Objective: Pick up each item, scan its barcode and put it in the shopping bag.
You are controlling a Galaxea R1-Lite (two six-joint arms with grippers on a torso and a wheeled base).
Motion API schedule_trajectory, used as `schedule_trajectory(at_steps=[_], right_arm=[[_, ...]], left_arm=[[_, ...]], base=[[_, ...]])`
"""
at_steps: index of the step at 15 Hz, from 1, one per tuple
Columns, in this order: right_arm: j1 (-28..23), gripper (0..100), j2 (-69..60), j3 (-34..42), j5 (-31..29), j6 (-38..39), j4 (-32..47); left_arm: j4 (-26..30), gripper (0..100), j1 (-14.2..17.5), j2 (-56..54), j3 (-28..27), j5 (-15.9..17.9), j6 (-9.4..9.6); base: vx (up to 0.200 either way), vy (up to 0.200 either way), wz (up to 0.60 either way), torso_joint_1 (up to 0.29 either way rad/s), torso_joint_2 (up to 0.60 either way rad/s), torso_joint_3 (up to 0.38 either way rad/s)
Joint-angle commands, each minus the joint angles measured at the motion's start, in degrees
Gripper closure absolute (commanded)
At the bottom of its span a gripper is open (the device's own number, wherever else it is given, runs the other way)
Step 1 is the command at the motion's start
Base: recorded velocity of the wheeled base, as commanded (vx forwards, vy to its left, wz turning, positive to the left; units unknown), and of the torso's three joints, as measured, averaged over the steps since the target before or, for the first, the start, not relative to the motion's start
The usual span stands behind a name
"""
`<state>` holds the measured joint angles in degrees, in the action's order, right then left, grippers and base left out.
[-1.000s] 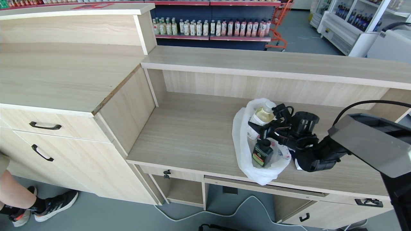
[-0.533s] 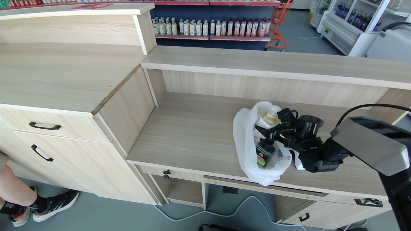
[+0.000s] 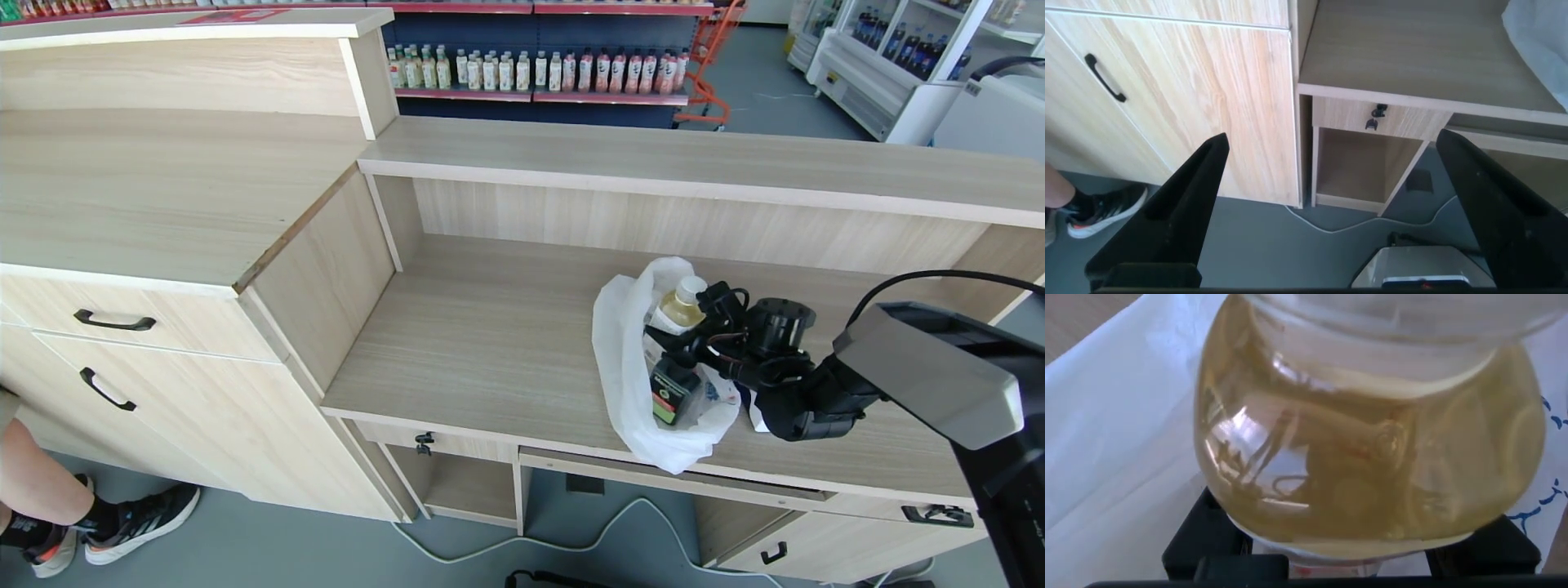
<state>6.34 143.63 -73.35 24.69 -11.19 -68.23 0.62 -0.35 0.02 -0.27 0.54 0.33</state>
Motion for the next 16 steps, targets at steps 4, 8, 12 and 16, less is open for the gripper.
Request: schedule_trajectory(at_steps=[4,8,12,16], right_arm=[[0.0,100,1.1,0.1,0.0,-2.9,0.2],[0.1,100,1.0,-0.1,-0.1,-3.9,2.0],[0.1,0,-0.2,-1.9,0.6,-3.6,2.7],[-0.2,0,-3.5,-3.3,2.6,-3.5,3.1]], left_arm=[[0.0,0,0.0,0.0,0.0,0.0,0.02],[0.0,0,0.0,0.0,0.0,0.0,0.02],[0.0,0,0.0,0.0,0.0,0.0,0.02],[0.0,0,0.0,0.0,0.0,0.0,0.02]], base=[[0.0,0.0,0.0,0.0,0.0,0.0],[0.0,0.0,0.0,0.0,0.0,0.0],[0.0,0.0,0.0,0.0,0.0,0.0],[0.0,0.0,0.0,0.0,0.0,0.0]])
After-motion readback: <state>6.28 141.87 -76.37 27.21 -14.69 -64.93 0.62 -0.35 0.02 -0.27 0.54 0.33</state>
